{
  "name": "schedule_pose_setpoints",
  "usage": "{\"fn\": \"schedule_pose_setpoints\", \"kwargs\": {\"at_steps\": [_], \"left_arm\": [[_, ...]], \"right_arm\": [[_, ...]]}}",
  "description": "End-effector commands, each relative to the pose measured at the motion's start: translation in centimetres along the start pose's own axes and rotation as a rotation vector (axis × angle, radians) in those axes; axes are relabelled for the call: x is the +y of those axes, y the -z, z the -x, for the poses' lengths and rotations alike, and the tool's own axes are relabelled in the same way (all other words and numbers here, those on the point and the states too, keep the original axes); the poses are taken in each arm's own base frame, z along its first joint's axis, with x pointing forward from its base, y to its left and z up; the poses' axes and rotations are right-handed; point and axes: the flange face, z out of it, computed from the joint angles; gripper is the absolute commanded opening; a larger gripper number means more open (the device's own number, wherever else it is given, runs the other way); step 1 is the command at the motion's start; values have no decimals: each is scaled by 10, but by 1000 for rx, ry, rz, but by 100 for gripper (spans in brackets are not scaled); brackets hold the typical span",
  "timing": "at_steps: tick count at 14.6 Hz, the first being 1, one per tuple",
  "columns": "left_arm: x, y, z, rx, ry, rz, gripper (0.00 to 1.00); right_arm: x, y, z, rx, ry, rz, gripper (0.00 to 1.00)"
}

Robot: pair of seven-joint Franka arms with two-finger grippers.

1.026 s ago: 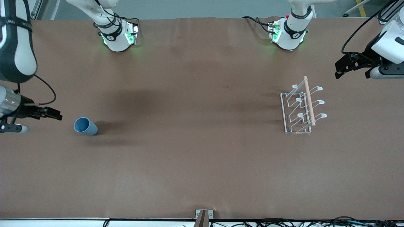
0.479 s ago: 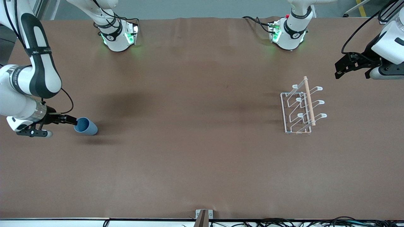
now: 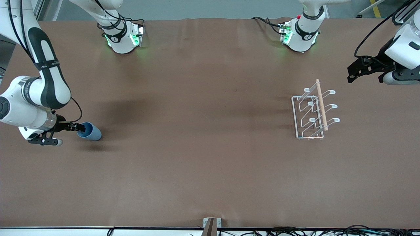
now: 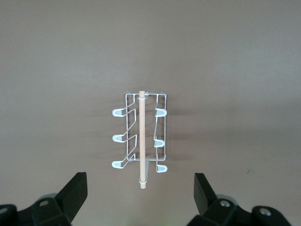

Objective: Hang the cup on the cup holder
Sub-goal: 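Close the right gripper on the blue cup's rim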

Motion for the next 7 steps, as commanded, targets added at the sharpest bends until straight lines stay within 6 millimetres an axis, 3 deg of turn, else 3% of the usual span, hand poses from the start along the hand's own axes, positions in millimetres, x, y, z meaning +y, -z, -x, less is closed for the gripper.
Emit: {"fn": "schedule_pose_setpoints", "kwargs": {"at_steps": [1, 3, 7], "left_arm": [[-2, 4, -2, 1, -8, 0, 100], [1, 4, -2, 1, -8, 0, 100], [-2, 4, -2, 1, 2, 0, 100]], "right_arm": [[3, -11, 2, -7, 8, -5, 67], [3, -13, 1, -10, 8, -5, 57], [-3, -17, 1, -15, 2, -13, 15]]}}
